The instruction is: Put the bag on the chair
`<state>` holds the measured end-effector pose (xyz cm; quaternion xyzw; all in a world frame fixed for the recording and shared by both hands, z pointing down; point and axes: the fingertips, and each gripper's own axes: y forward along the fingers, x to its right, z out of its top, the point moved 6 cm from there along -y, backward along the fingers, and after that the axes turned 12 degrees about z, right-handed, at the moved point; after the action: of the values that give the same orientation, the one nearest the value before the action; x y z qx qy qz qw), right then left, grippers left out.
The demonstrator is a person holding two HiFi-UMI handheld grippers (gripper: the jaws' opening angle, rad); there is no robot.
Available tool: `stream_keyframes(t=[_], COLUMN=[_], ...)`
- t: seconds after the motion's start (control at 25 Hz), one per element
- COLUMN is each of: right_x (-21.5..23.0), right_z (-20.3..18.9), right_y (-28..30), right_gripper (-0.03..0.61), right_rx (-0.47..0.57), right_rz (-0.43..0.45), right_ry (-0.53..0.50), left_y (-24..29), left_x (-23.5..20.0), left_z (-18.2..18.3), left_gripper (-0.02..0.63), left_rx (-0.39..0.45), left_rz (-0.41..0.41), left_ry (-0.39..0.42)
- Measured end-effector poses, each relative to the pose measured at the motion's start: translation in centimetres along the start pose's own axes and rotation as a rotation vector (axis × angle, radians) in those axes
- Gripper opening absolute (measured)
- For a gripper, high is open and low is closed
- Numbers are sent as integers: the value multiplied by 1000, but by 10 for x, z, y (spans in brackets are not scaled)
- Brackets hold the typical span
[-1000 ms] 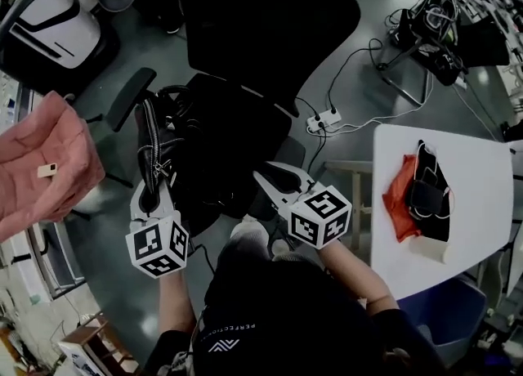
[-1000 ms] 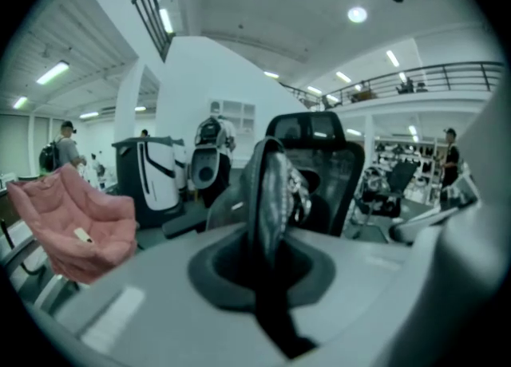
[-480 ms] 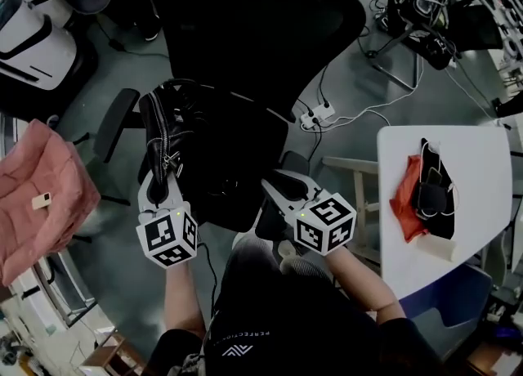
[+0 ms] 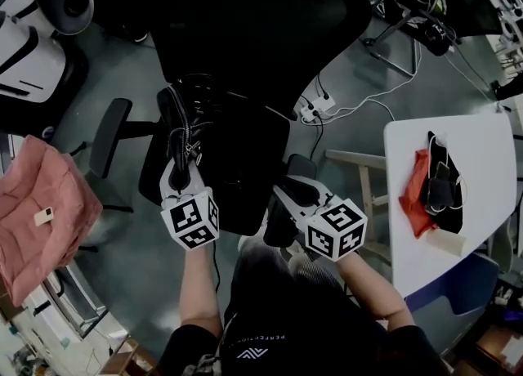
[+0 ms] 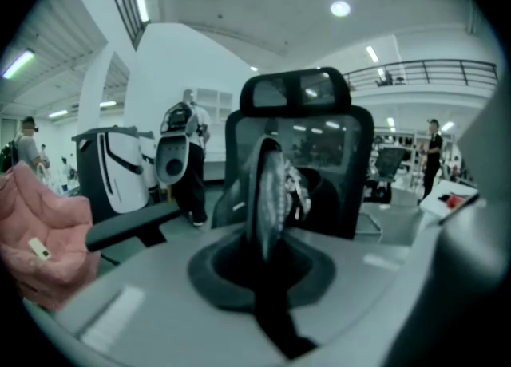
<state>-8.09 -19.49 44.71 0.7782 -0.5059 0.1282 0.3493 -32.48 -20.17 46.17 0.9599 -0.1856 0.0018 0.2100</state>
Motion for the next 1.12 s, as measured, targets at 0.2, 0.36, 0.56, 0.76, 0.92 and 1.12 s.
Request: stream_keyframes(t=[0.2,0.36,0.56,0.76,0.92,1.12], right_x=[2,12,12,8,12,14], right_z=[-4,-8,-13,-16,-19,-23], right_y=[-6,-15,-12,-7,-7,-12], right_gripper=[81,81,81,81,82,82], right_rx=[-9,3,27,30,40,47], right_rz=[-39,-79,-68,-56,-67,-80], right_ry=[12,38,71,79,95,109], left_y=[18,25,32,37,45,51], left_x=[9,18,29,37,49,65], left_z=[-22,-25,-29,-30,-33,-35], left_gripper=[15,16,18,22,28,40], left_rx=[-55,-50,-80,-111,-135,-153], left_rz=[-1,-16,-56,-71,-96,-98], left_ry=[-17,-11,12,52,110,146])
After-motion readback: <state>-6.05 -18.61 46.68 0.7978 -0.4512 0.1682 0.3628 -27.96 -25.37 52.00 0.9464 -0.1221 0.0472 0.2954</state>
